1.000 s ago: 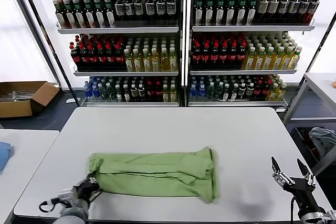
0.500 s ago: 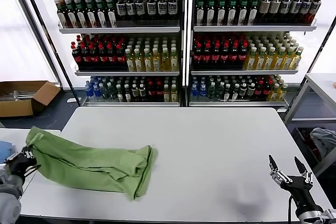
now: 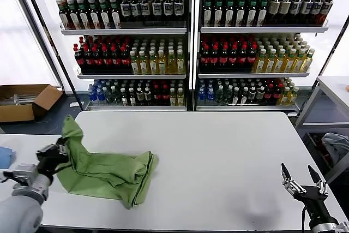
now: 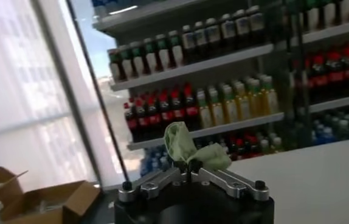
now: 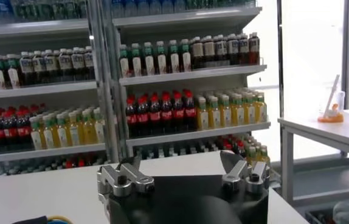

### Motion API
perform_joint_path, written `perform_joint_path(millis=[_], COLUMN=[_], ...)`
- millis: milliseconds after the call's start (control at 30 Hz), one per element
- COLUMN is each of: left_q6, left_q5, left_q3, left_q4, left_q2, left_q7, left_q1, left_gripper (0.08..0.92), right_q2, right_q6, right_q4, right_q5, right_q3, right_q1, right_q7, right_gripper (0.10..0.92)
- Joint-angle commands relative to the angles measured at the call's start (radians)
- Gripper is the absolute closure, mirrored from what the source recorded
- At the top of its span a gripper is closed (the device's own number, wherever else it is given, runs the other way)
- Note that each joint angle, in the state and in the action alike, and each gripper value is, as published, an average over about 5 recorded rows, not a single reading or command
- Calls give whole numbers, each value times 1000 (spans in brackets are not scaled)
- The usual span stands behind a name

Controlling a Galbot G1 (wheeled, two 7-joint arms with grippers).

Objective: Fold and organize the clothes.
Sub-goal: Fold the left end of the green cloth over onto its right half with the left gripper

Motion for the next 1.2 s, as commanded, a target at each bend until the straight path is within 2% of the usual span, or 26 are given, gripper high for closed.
perform_joint_path(millis=[33, 233, 467, 700, 867, 1100, 1200], left_q6=[6, 12, 5, 31, 20, 15, 20], left_q5=[110, 127, 246, 243, 177, -10, -134], left_q3=[334, 431, 548, 570, 554, 520, 440], left_q4=[-95, -58, -20, -41, -65, -181, -229], left_q2=[-55, -101, -185, -224, -238, -236, -224], left_q7=[-5, -12, 17, -49, -130, -170, -178], left_q1=[-16, -16, 48, 42, 14, 18, 12], left_gripper=[909, 909, 909, 898, 784, 584, 498], right_q2=[5, 17, 25, 29, 36, 42, 49], right_q6=[1, 1, 3, 5, 0, -9, -10], right_q4=[1, 4, 14, 60, 99, 123, 122], right_q5=[-7, -18, -24, -27, -27, -28, -29], right_q3=[0, -6, -3, 2, -9, -23, -26], right_q1=[-7, -10, -15, -43, -50, -47, -47], right_q7=[-1, 0, 1, 0, 0, 2, 3], right_gripper=[203, 203, 203, 203, 203, 203, 203])
